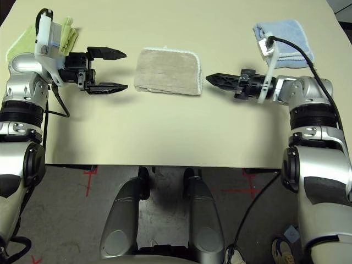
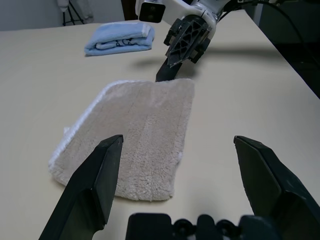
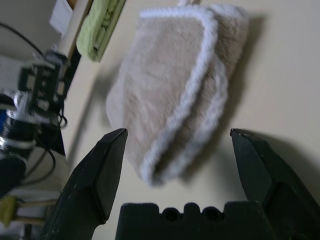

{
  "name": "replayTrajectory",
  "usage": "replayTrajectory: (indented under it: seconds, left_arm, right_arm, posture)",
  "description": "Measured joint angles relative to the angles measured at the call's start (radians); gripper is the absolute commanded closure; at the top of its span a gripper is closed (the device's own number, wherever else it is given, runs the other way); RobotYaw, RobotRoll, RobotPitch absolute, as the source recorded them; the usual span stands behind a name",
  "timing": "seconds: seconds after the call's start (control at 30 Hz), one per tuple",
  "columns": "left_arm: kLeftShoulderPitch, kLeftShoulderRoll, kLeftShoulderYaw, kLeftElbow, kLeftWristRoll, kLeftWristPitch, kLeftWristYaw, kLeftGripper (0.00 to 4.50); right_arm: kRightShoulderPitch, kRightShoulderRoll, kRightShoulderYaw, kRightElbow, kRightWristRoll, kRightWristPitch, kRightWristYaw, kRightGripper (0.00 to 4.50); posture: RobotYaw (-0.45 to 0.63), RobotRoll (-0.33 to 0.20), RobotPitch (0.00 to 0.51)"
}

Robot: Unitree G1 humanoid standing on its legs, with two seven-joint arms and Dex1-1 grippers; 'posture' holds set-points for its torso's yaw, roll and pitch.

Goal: Fold the towel and set it aside.

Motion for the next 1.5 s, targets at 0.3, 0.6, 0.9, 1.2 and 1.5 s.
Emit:
replayTrajectory:
  seconds: [0.3, 0.6, 0.9, 1.2, 1.5]
  left_arm:
    - [0.009, 0.006, 0.0, -0.066, -0.006, 0.044, -0.002, 0.01]
    - [0.029, 0.007, 0.0, -0.098, -0.008, 0.071, -0.003, 0.0]
    - [0.029, 0.007, -0.004, -0.099, -0.008, 0.074, -0.004, 0.0]
    - [0.029, 0.007, -0.011, -0.101, -0.009, 0.076, -0.004, 0.0]
    - [0.032, 0.007, -0.011, -0.105, -0.012, 0.081, -0.004, 0.0]
  right_arm:
    - [-0.085, 0.09, -0.015, 0.068, 0.003, 0.014, -0.132, 0.03]
    - [-0.095, 0.102, -0.014, 0.08, 0.007, 0.005, -0.146, 0.62]
    - [-0.078, 0.104, -0.01, 0.062, 0.019, 0.048, -0.146, 3.79]
    - [-0.073, 0.104, -0.035, 0.044, 0.049, 0.052, -0.166, 4.47]
    - [-0.086, 0.097, -0.158, 0.048, 0.102, -0.143, -0.205, 4.47]
  posture:
    - [0.05, 0.0, 0.378]
    - [0.04, 0.0, 0.372]
    - [0.04, 0.0, 0.368]
    - [0.03, 0.0, 0.36]
    - [0.01, 0.0, 0.348]
